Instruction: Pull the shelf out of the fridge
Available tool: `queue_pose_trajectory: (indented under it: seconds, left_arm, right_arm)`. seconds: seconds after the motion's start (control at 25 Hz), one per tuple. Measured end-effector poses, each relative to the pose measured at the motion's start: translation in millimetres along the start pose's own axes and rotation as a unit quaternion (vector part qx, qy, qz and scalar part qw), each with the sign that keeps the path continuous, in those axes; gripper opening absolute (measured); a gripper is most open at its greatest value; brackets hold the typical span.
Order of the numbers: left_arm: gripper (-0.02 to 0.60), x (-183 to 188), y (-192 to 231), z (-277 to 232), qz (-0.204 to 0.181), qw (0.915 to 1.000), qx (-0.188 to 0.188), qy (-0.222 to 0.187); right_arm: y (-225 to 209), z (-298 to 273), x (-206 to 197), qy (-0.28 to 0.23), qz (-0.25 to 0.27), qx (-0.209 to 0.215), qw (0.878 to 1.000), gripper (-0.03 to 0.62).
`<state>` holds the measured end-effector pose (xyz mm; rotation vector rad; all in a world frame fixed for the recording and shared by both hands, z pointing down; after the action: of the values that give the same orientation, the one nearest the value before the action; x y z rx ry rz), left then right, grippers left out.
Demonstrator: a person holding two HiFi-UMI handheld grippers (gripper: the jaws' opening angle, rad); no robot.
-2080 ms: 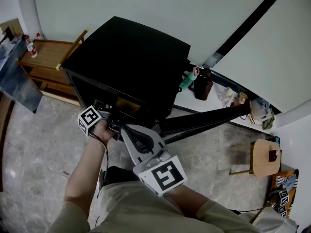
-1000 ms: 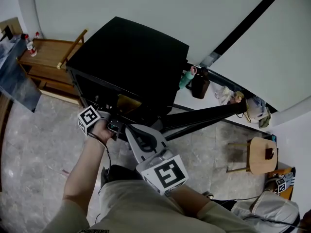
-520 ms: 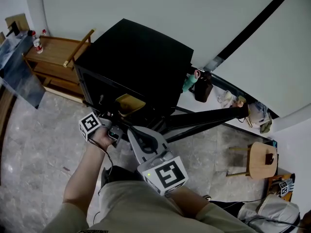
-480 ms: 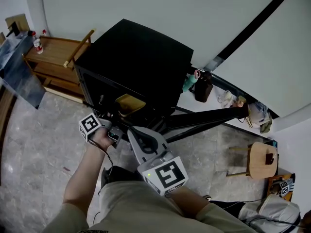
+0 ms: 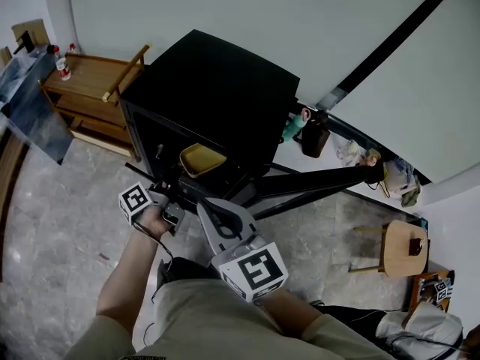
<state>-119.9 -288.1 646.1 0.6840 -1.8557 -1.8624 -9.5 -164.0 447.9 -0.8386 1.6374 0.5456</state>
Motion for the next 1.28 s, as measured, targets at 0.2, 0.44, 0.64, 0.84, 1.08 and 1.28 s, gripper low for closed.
queue_pose_trajectory:
  seconds: [0.2,0.44,0.64,0.84,1.08,1.28]
  left_arm:
    - [0.011,-1,0,16,0.001,1.0,-0.007,0.0]
    - [0.011,-2,-4,37,0.003,0.9999,-0.011,0.005]
    - [0.011,-5,-3,64,0.009,0.9999,-0.011,0.009]
    - [0.011,-9,-6,95,0.011,0.9997,-0.021,0.01]
    - [0.011,-12,-18,132,0.002,0.9997,-0.023,-0.003]
    - [0.011,-11,-30,164,0.003,0.9995,-0.014,-0.029]
  right_arm:
    - [3,4,8,0.01,-0.004,0.007,1.0,-0.003]
    - [10,5,15,0.028,-0.007,0.017,0.999,-0.003]
    - [16,7,22,0.039,-0.008,0.024,0.999,-0.003]
    - [27,12,19,0.052,-0.011,0.03,0.998,-0.003]
    - [46,16,16,0.061,-0.013,0.051,0.997,-0.003]
    - [59,18,26,0.058,-0.008,0.073,0.996,-0.003]
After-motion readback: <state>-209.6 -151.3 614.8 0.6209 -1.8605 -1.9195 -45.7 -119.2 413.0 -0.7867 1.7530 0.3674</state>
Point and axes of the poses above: the fingertips, and each gripper's own axes: z backward along the fingers, y to its left, x out of its top, the point moved 5 cm from there along z, backward along the fingers, and after that the axes turned 4 degrees about -z, right-handed, at the moved point
